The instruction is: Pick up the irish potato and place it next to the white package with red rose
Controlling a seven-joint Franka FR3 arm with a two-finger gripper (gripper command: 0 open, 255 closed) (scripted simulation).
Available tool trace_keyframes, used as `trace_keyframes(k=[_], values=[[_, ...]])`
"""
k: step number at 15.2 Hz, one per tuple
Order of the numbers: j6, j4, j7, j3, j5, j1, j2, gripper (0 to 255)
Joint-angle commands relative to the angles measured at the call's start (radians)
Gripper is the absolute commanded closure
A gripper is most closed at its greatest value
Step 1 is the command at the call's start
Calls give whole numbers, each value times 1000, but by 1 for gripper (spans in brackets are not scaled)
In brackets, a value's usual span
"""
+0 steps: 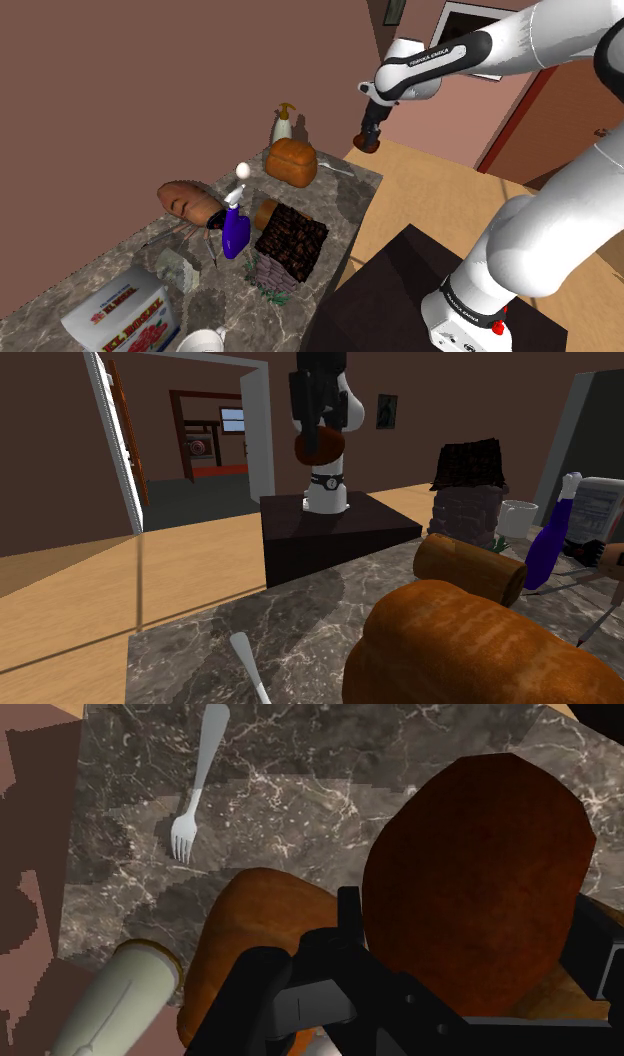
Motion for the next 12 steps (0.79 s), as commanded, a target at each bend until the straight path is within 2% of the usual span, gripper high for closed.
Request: trace_keyframes(k=[1,12], values=[[-7,-18,58,32,-14,15,-26,255],[4,-84,366,228,-29,119,-78,255]])
